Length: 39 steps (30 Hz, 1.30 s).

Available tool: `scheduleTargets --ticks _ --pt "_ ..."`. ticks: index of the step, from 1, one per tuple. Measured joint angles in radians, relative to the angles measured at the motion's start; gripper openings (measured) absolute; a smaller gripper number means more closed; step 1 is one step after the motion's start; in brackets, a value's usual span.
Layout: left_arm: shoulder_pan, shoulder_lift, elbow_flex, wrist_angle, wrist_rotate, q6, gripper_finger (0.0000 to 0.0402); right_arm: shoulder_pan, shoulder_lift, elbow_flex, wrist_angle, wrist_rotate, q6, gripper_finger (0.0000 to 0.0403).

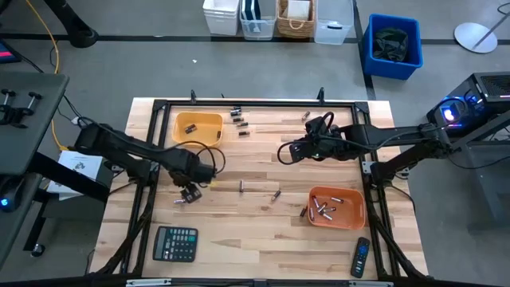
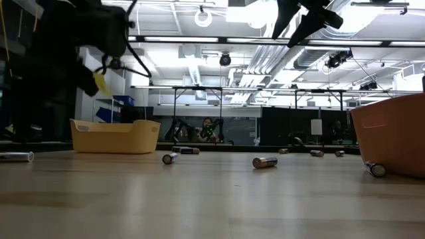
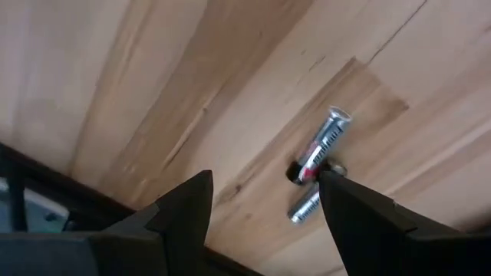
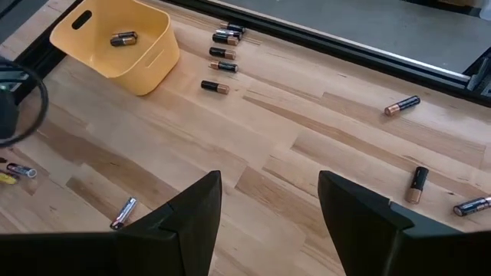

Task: Sort batteries
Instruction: Put the silver battery into the orange bin

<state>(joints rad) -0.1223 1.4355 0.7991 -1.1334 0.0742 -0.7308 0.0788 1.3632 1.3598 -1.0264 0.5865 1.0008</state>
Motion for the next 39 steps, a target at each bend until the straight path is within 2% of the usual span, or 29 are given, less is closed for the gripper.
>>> scheduleTargets --ticks 8,12,18,20,22,26,27,34,39 --pt "-0.025 0.033 -0.014 0.107 0.035 0.079 0.0229 -0.002 0.023 0.0 -0.002 -0.011 -0.015 0.0213" --pt "-0.036 0.039 -0.038 0.124 0.095 0.079 0.0229 -0.002 0.05 0.0 -0.005 -0.024 -0.015 0.0213" --pt "-0.045 0.1 -0.067 0.221 0.117 0.086 0.0226 -0.002 0.083 -0.001 -0.005 -0.038 -0.017 0.0213" --pt "-0.045 0.123 -0.065 0.236 0.117 0.081 0.0211 -0.002 0.084 -0.001 -0.006 -0.038 -0.017 0.0213" --pt "-0.045 0.14 -0.064 0.238 0.115 0.066 0.0177 -0.002 0.085 -0.001 -0.017 -0.041 -0.025 0.0213" --pt "-0.059 0.15 -0.063 0.237 0.107 0.062 0.005 0.0 0.085 -0.001 -0.036 -0.074 -0.04 0.0213" --pt "-0.061 0.144 -0.064 0.238 0.105 0.059 0.0031 0.001 0.084 -0.001 -0.041 -0.081 -0.04 0.0213" --pt "-0.058 0.076 0.001 0.318 0.069 0.036 0.0029 0.05 0.037 0.0 -0.054 -0.073 -0.037 0.0213" --pt "-0.039 0.064 0.121 0.501 0.034 0.032 0.0029 0.102 -0.027 0.0 -0.066 -0.019 0.014 0.0213"
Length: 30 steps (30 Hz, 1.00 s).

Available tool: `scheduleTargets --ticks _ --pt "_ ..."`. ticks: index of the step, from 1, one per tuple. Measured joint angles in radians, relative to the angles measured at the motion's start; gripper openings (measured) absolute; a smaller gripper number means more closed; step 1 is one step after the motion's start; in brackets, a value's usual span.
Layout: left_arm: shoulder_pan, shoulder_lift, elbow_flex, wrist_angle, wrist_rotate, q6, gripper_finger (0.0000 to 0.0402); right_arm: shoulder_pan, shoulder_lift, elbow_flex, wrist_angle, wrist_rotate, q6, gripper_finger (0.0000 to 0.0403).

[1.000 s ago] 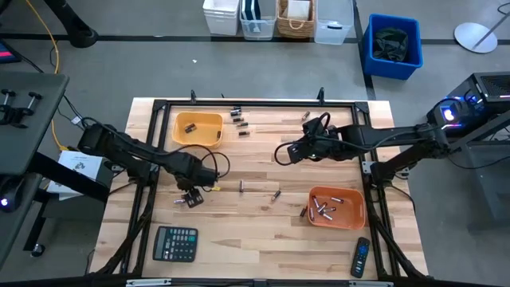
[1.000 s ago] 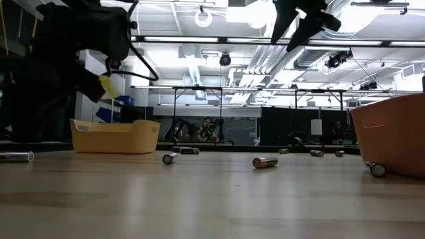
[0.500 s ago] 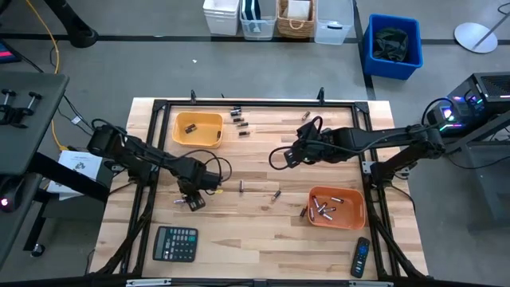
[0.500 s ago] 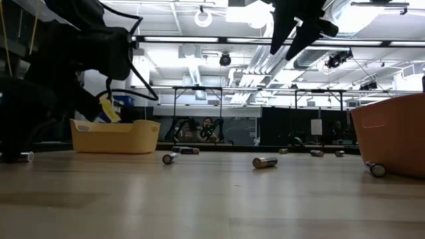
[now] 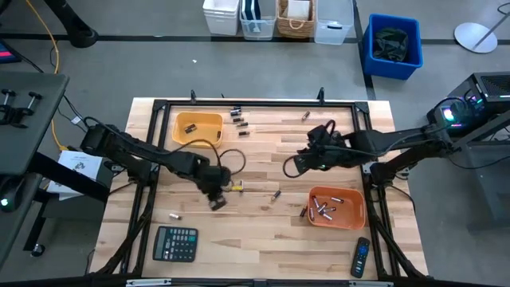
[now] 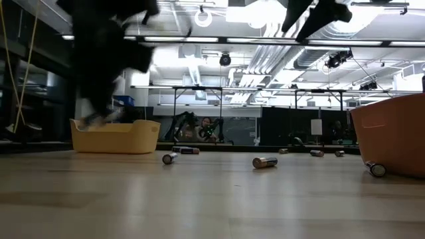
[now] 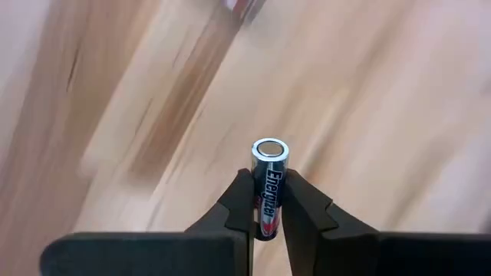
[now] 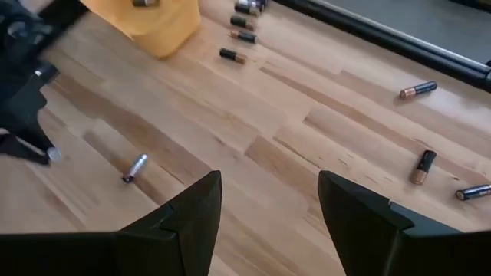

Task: Sort batteries
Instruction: Put the silver battery into the orange bin

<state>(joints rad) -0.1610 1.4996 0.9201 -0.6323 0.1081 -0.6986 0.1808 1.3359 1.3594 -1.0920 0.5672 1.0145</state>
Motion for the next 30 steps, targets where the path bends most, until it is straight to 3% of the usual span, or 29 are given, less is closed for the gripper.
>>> scheduleTargets --ticks 4,9,17,24,30 --pt "0.032 0.045 0.101 0.194 -0.071 0.072 0.0029 0.018 -0.05 0.0 -0.019 0.058 0.049 0.0213" --pt "0.079 0.191 0.255 0.466 -0.074 0.221 0.0029 0.015 -0.098 0.0 -0.022 0.08 0.06 0.0213" --pt "0.095 0.544 0.572 0.864 0.037 0.318 0.0029 -0.004 -0.153 0.001 -0.018 0.117 0.059 0.0213" --pt "0.086 0.758 0.816 0.887 0.088 0.256 0.0041 -0.004 -0.188 0.001 -0.015 0.177 0.06 0.0213" --pt "0.092 0.771 0.849 0.783 0.132 0.281 0.0164 -0.004 -0.199 0.001 -0.018 0.183 0.058 0.0213"
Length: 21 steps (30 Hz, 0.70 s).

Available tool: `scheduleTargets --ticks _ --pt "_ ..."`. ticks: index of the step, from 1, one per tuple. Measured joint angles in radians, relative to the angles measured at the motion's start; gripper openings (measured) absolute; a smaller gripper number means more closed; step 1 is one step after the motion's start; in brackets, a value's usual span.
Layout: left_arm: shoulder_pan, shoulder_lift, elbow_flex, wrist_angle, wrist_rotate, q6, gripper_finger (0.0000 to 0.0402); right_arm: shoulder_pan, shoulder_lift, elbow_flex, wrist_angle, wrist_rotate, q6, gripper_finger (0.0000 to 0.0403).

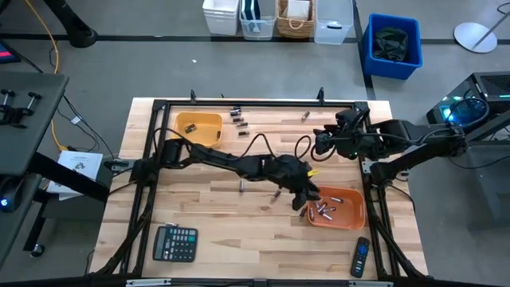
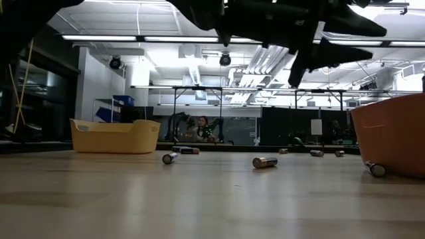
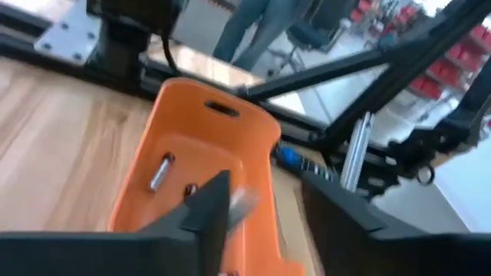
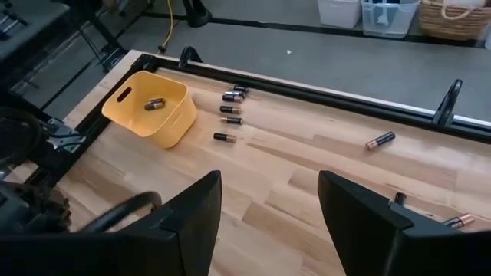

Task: Sort batteries
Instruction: Put the silver battery into the orange bin

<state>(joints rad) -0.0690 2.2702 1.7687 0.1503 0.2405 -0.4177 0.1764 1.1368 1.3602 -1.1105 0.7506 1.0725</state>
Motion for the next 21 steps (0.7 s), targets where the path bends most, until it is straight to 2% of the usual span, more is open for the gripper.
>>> scheduleTargets --ticks 3,6,9,12,14,17,19,21 --pt "0.031 -0.057 -0.001 -0.204 0.104 0.003 0.0216 0.0 0.0 0.0 -0.001 0.0 -0.016 0.0213" --pt "0.059 -0.148 -0.007 -0.49 0.118 0.101 0.0241 0.0 0.0 0.0 -0.003 0.0 -0.025 0.0213" --pt "0.047 -0.261 -0.075 -0.707 -0.015 0.216 0.0244 0.0 0.0 0.0 -0.007 0.0 -0.027 0.0213" --pt "0.008 -0.423 -0.25 -0.733 -0.134 0.231 0.0243 0.0 0.0 0.0 -0.007 0.0 -0.043 0.0213" --pt "-0.021 -0.553 -0.408 -0.696 -0.21 0.17 0.0243 0.0 0.001 0.0 -0.007 0.0 -0.05 0.0213" --pt "-0.07 -0.722 -0.641 -0.716 -0.306 -0.016 0.0243 0.0 0.001 0.0 -0.008 -0.003 -0.052 0.0213" --pt "-0.112 -0.813 -0.757 -0.803 -0.313 -0.167 0.0243 0.0 0.001 0.0 -0.007 -0.003 -0.052 0.0213" --pt "-0.157 -0.883 -0.822 -0.931 -0.288 -0.277 0.0243 0.0 0.002 0.0 -0.008 -0.003 -0.052 0.0213"
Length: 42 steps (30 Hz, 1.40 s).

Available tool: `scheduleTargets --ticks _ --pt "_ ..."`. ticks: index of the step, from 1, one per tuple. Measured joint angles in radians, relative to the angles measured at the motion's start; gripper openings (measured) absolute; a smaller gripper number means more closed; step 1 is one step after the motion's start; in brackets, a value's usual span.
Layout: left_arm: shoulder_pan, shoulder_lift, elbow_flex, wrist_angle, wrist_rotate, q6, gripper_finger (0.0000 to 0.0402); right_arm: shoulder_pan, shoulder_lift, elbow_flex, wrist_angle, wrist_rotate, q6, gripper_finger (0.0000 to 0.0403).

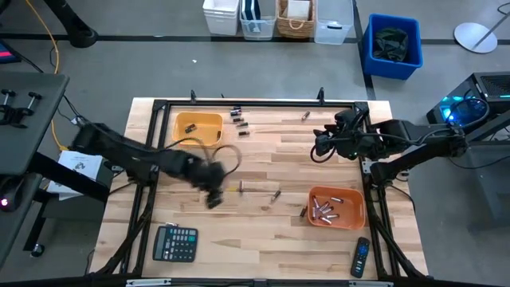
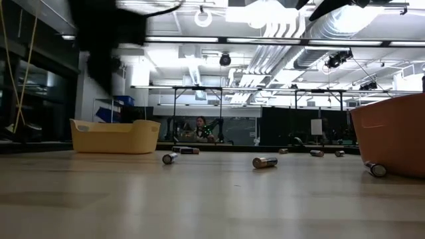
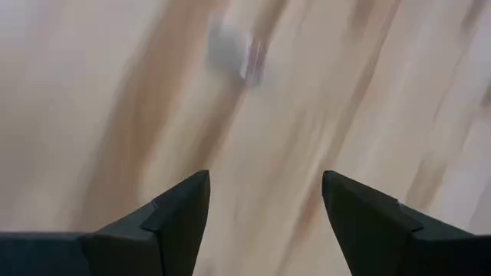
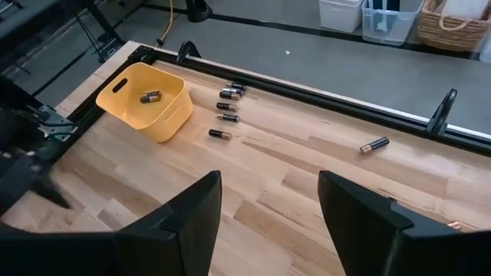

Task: Sort batteries
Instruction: Put the silver battery into the orange bin

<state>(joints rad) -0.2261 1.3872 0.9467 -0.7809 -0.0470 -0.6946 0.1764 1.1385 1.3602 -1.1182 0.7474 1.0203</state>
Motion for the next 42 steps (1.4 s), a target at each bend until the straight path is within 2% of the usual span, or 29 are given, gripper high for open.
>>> scheduleTargets --ticks 4,8,13,19,26,42 --pt "-0.063 -0.008 -0.039 -0.306 0.089 -0.111 0.0243 0.0 0.001 0.0 0.0 0.003 0.0 0.0213" --pt "-0.065 0.074 -0.037 -0.431 0.256 -0.117 0.0243 0.0 0.001 0.0 0.001 0.004 0.0 0.0213" --pt "-0.111 0.208 -0.037 -0.425 0.362 -0.016 0.0243 0.0 0.001 0.0 0.0 0.004 0.0 0.0213" --pt "-0.234 0.261 -0.037 -0.429 0.372 0.033 0.0243 0.0 0.001 0.0 0.0 0.004 0.0 0.0213" --pt "-0.348 0.256 -0.037 -0.338 0.38 -0.052 0.0243 0.0 0.002 0.0 0.0 0.005 0.0 0.0213" --pt "-0.509 0.256 -0.037 -0.259 0.429 -0.209 0.0243 0.0 0.063 0.0 0.001 -0.02 0.012 0.0213"
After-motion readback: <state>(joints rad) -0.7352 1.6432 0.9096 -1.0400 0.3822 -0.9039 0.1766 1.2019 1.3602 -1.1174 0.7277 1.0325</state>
